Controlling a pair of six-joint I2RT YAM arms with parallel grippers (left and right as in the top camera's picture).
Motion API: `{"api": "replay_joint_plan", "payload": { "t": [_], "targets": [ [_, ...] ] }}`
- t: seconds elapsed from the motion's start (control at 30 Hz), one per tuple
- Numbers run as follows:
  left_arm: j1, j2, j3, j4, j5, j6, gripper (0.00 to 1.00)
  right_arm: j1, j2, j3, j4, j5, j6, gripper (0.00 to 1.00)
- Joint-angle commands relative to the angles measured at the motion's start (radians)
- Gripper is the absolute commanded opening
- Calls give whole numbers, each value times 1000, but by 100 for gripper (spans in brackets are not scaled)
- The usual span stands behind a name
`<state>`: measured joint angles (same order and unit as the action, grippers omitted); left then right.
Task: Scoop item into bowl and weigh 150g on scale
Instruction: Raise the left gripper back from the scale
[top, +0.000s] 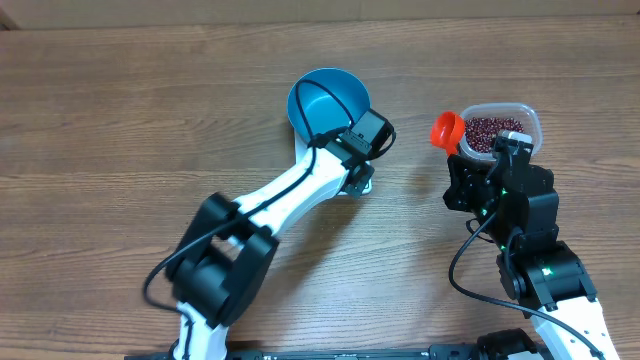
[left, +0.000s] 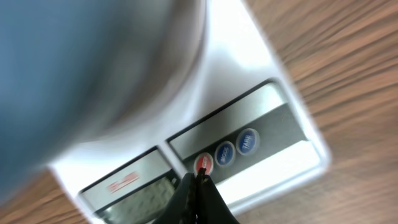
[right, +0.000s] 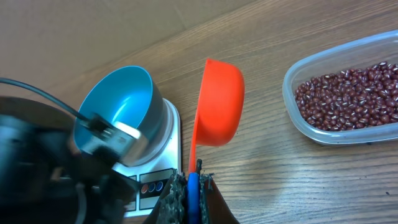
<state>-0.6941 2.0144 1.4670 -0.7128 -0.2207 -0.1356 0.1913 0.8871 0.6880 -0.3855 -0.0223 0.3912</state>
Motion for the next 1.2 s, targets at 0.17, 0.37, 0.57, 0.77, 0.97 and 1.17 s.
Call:
{"api": "replay_joint_plan", "payload": {
  "t": [0.17,0.37,0.57,0.77,0.97,1.17],
  "targets": [
    [2,-320,28,-36,25,-17,5,-4,-14,29,8,-5,-4,4],
    [63,-444,28,-89,6,-24,4,-4,-14,29,9,-5,-4,4],
    [240,-549,28,-177,169,56,4,-4,-14,29,10,-5,-4,4],
    [362,-579,28,-327,346,347,9,-4,-14,29,10,-5,-4,4],
    [355,-578,28,-382,401,388,11,-4,-14,29,10,-6,-3,4],
    [354,-578,28,-376,426,409,100,-4,-14,29,9,-10,-3,4]
  ]
}}
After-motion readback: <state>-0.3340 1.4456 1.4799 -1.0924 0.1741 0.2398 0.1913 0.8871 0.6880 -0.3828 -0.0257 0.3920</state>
